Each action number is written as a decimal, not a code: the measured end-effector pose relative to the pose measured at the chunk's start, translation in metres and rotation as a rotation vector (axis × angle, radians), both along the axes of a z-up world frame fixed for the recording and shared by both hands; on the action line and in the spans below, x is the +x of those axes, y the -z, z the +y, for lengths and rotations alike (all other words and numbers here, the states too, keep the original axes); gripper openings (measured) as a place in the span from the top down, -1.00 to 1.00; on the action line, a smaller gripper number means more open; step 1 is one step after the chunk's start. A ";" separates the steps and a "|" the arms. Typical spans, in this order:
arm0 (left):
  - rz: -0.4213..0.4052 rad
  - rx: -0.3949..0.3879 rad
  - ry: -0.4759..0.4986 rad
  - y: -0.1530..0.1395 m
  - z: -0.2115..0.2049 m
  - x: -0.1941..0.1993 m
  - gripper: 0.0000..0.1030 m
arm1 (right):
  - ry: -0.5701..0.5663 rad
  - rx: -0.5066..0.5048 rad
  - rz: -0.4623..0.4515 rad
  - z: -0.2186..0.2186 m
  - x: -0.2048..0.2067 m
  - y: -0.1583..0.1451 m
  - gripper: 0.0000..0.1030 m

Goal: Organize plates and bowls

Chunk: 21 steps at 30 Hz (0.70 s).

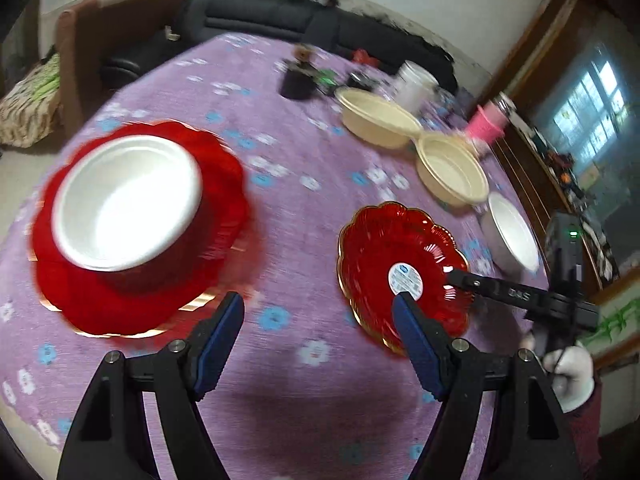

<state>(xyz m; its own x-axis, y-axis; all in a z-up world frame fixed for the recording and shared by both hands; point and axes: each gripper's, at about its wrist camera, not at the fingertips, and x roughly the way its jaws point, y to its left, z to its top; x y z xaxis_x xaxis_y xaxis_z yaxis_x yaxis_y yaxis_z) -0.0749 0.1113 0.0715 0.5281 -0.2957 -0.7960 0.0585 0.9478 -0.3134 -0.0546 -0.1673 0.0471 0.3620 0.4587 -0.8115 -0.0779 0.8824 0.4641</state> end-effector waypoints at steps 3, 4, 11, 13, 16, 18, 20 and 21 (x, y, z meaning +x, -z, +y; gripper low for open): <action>0.052 -0.004 0.059 0.016 -0.028 0.007 -0.47 | -0.002 -0.027 0.000 -0.017 -0.018 -0.003 0.84; 0.065 -0.007 0.073 0.021 -0.035 0.009 -0.47 | -0.002 -0.037 -0.004 -0.020 -0.022 -0.004 0.83; 0.157 0.011 0.131 0.057 -0.082 0.031 -0.47 | 0.013 -0.070 -0.026 -0.031 -0.033 -0.001 0.75; 0.138 0.036 0.125 0.059 -0.088 0.035 -0.45 | 0.018 -0.069 -0.032 -0.031 -0.035 0.001 0.74; 0.137 0.056 0.147 0.061 -0.099 0.043 0.13 | 0.028 -0.063 -0.044 -0.032 -0.037 0.002 0.74; 0.131 0.081 0.161 0.060 -0.105 0.044 0.40 | 0.038 -0.059 -0.048 -0.031 -0.038 0.003 0.71; 0.119 0.102 0.160 0.059 -0.106 0.041 0.58 | 0.050 -0.103 -0.063 -0.030 -0.042 0.002 0.71; 0.120 0.096 0.160 0.059 -0.105 0.040 0.63 | 0.053 -0.116 -0.070 -0.030 -0.043 0.001 0.72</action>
